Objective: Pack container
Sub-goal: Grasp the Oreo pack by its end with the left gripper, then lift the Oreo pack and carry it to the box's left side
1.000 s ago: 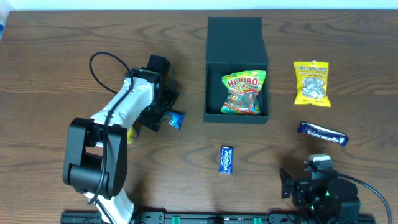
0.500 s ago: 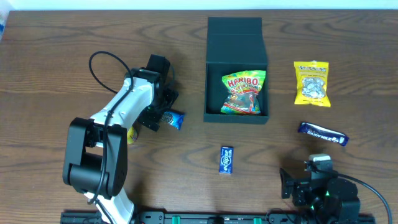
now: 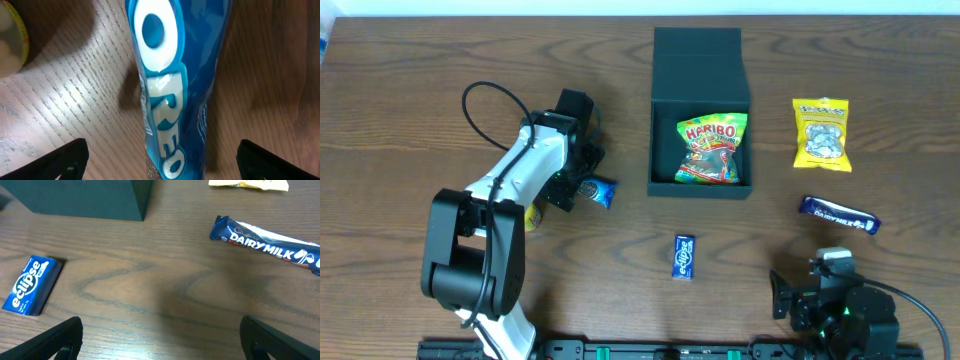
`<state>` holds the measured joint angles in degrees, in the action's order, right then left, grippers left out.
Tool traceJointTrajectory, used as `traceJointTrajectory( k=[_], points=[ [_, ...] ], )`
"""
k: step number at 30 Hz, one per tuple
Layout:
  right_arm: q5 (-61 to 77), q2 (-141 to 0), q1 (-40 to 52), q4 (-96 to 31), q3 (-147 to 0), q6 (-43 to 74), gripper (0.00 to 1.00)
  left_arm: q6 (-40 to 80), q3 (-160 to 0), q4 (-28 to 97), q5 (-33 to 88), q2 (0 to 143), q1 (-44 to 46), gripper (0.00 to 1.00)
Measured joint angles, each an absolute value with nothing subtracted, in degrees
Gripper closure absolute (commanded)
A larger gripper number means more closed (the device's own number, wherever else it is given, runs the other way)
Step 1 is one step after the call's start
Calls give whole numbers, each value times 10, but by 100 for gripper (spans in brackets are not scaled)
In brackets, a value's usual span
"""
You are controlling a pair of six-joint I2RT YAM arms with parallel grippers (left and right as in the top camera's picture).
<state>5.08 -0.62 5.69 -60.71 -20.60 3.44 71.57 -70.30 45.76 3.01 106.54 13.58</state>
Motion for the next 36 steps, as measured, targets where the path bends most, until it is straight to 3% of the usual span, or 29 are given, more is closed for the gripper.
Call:
traceJointTrajectory(
  k=[16,18,25,30,36],
  points=[
    [51,-6,57,-607,-206,34,1,715,-701,445,30,1105,136,4],
    [51,-6,57,-607,-206,34,1,715,-701,445,30,1105,136,0],
    [51,-6,57,-607,-206,34,1,710,-701,445,37,1105,136,34],
    [51,-6,57,-607,-206,34,1,707,-701,445,45,1105,136,43],
    [51,-6,57,-607,-206,34,1,707,-701,449,48,1105,136,64]
  ],
)
